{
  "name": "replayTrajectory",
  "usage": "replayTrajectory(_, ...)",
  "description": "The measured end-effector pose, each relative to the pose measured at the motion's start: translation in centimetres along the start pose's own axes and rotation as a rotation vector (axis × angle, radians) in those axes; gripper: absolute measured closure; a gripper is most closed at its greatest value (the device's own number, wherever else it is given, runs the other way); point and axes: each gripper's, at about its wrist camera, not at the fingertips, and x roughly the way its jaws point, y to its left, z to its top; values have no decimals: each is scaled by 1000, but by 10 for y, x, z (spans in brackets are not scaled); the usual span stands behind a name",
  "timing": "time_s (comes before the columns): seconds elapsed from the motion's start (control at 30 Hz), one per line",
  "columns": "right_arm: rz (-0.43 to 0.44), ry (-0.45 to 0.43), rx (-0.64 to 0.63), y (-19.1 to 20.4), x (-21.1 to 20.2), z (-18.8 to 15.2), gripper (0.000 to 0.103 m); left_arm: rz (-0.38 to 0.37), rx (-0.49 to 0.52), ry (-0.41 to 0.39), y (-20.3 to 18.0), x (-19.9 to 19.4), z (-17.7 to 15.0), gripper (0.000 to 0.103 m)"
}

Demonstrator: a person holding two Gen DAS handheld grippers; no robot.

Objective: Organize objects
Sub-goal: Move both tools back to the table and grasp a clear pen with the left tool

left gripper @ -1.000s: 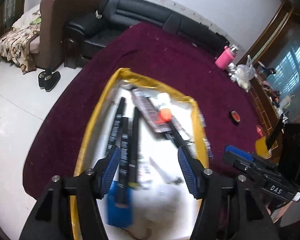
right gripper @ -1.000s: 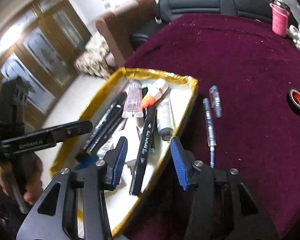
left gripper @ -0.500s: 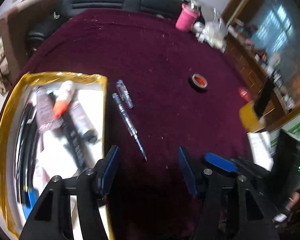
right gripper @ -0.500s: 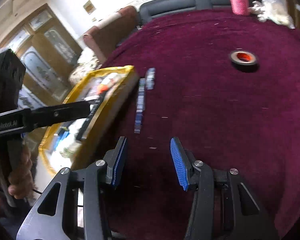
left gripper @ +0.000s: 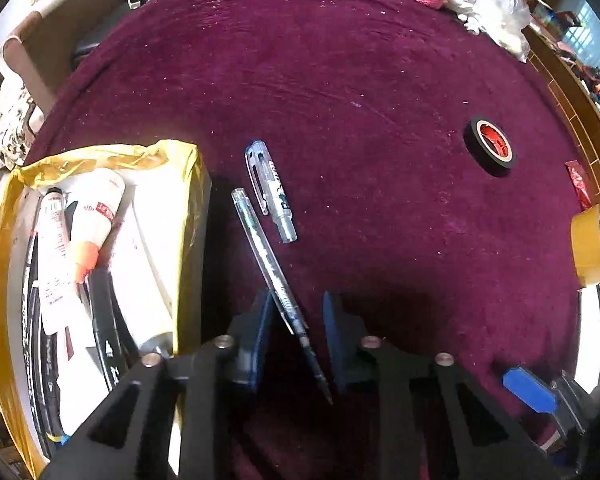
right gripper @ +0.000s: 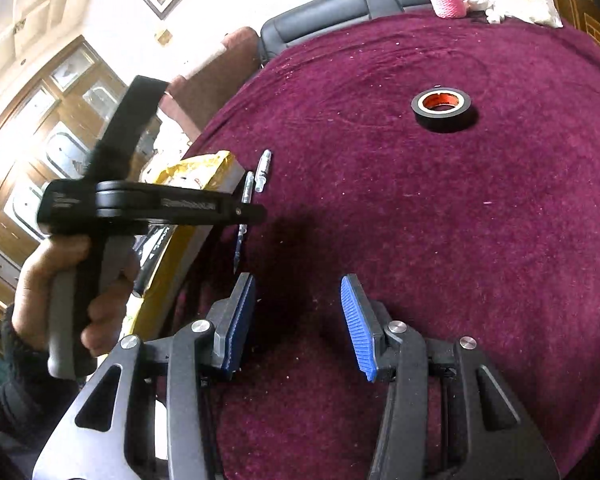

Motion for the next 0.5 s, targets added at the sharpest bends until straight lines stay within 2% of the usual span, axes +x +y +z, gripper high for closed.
replayTrajectory(0.07, 4, 4, -1, 0, 2, -1, 58, 35, 18, -17, -1, 0, -1, 90)
replayTrajectory(0.17, 9, 6, 5, -1, 2, -2, 58, 28, 32, -34, 2, -3, -6, 96)
replayTrajectory(0.3, 3, 15, 4, 0, 4, -1, 58, -51, 14, -39, 10, -15, -25, 96)
replayTrajectory(0.5, 19, 39, -12, 4, 14, 11, 58, -220, -74, -33, 27, -34, -59, 96)
